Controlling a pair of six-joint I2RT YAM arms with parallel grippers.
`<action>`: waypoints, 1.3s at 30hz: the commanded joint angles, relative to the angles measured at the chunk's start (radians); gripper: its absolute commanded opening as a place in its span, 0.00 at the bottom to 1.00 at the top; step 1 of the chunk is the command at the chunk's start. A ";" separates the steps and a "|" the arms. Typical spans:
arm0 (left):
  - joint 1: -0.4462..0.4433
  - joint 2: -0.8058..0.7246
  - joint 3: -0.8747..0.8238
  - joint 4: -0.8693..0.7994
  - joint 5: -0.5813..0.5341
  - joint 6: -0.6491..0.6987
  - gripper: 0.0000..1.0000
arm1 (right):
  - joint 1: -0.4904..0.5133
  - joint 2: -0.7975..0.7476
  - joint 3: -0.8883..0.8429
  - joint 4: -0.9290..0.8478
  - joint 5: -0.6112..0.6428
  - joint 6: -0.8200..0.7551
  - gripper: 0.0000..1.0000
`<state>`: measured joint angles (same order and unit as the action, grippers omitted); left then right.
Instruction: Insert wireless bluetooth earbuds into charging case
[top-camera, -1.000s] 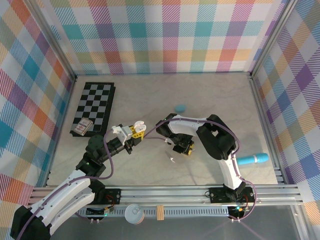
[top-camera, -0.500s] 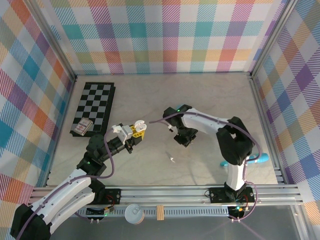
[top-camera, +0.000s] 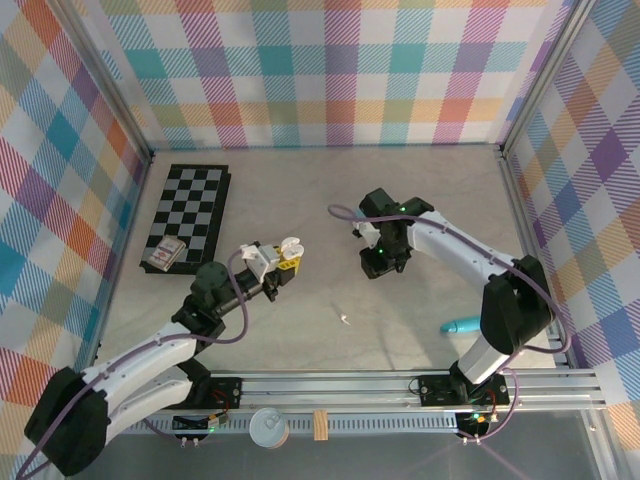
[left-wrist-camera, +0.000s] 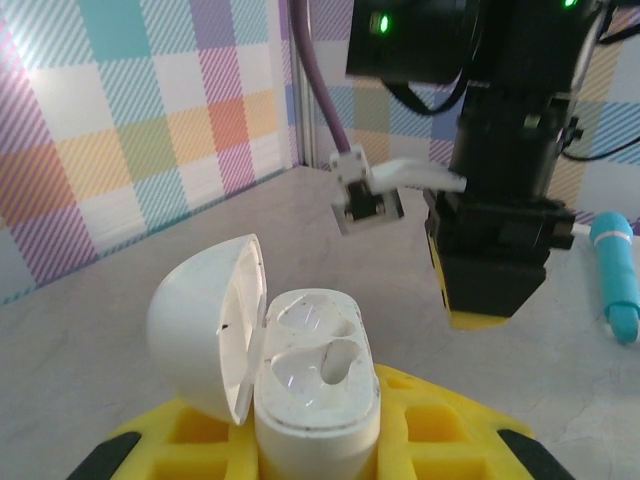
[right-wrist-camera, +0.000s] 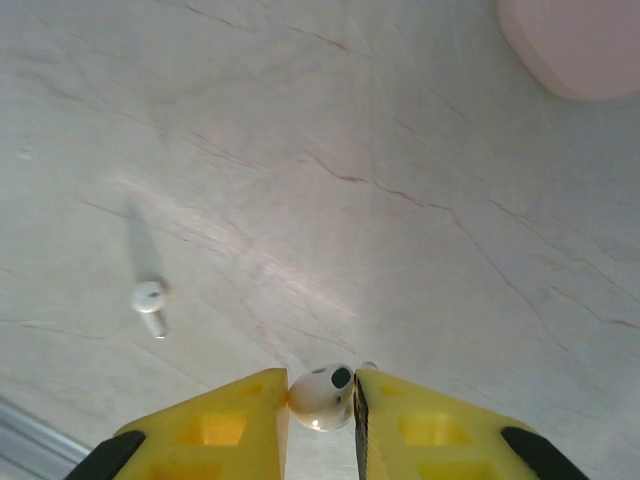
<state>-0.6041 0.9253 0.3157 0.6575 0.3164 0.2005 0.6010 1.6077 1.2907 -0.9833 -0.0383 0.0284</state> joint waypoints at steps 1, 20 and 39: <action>-0.037 0.076 -0.007 0.152 -0.029 0.014 0.02 | -0.018 -0.050 -0.019 0.046 -0.146 0.048 0.24; -0.084 0.339 0.029 0.334 -0.016 0.050 0.02 | -0.058 -0.138 -0.031 0.085 -0.318 0.082 0.24; -0.112 0.561 0.091 0.491 0.054 0.143 0.02 | -0.067 -0.183 -0.033 0.169 -0.544 0.135 0.23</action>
<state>-0.6983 1.4631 0.3786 1.0603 0.3267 0.3046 0.5411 1.4490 1.2701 -0.8452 -0.5114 0.1463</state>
